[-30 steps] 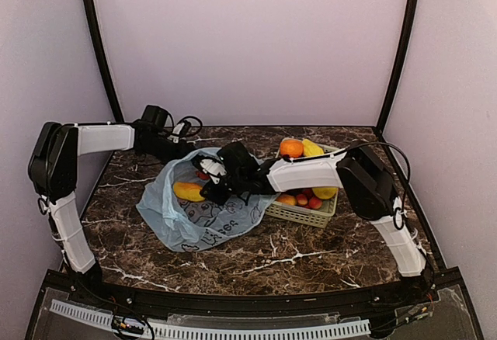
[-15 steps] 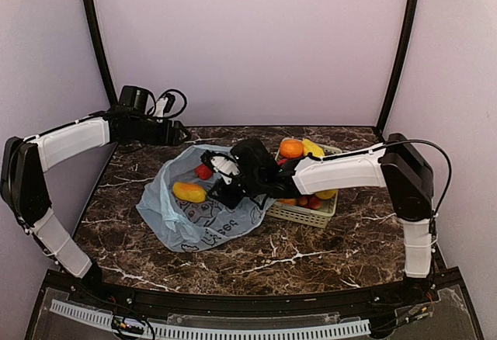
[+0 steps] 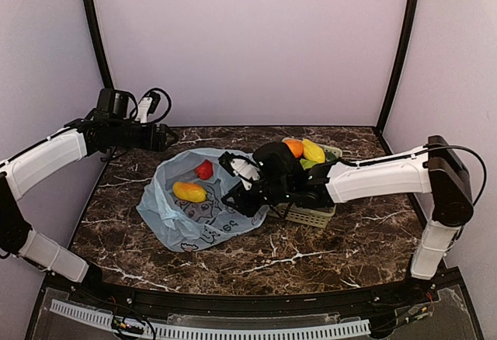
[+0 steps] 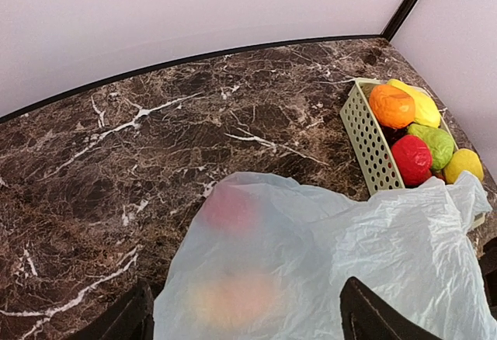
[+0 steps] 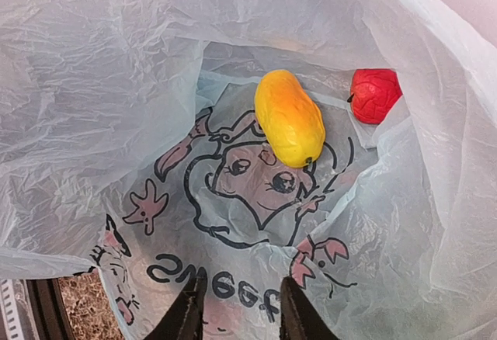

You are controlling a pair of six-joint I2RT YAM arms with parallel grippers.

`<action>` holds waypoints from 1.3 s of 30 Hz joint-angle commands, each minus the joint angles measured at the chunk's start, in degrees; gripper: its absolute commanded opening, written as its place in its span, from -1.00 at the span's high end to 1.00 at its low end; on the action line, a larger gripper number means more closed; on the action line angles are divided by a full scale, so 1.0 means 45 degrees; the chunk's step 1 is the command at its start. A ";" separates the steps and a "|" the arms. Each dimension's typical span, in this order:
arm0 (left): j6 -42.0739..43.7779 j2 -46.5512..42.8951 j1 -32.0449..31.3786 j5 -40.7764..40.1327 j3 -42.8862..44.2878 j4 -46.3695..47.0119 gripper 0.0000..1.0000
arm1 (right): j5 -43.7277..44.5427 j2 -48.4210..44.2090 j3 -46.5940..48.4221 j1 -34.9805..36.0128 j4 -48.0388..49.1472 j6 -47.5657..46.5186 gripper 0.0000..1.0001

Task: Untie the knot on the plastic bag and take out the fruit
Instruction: Reach into the gripper in the takeout bag.

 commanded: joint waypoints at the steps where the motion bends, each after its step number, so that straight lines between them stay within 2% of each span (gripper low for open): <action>1: 0.0272 -0.0772 0.0065 0.1133 -0.0325 -0.0677 -0.65 | 0.0389 -0.0084 -0.0101 0.0119 0.0545 0.0307 0.30; 3: 0.0113 -0.0825 0.0066 0.1422 -0.0277 -0.0912 -0.66 | 0.0416 0.0382 0.0346 0.0096 0.0542 0.0285 0.19; 6: -0.0243 -0.0755 0.0124 0.0633 -0.0484 -0.0861 -0.75 | 0.0532 0.1300 0.1390 0.0055 0.0357 0.0286 0.04; 9: -0.1330 -0.0042 0.0657 0.0653 -0.0547 -0.0610 -0.76 | 0.0456 0.2345 0.2576 -0.0098 0.0112 0.0268 -0.11; 14: -0.2820 0.1203 0.1094 0.0902 -0.0885 0.1367 -0.76 | 0.0173 0.3959 0.4374 -0.0399 -0.0341 0.0322 -0.30; 20: -0.3641 0.3475 0.1140 0.1043 -0.0043 0.2402 -0.74 | 0.0163 0.5777 0.6267 -0.0722 -0.1215 0.0571 -0.56; 31: -0.3634 0.6875 0.1135 0.1438 0.1526 0.2636 -0.71 | 0.0009 0.8317 0.9139 -0.1053 -0.2066 0.0201 -0.73; 35: -0.3752 0.7450 0.1130 0.1876 0.1539 0.2859 -0.60 | -0.0170 0.8936 0.9951 -0.1100 -0.2210 -0.0135 -0.79; 39: -0.3910 0.7642 0.0965 0.2496 0.1223 0.3235 -0.24 | -0.0830 0.9475 1.0528 -0.1103 -0.2284 -0.0425 -0.80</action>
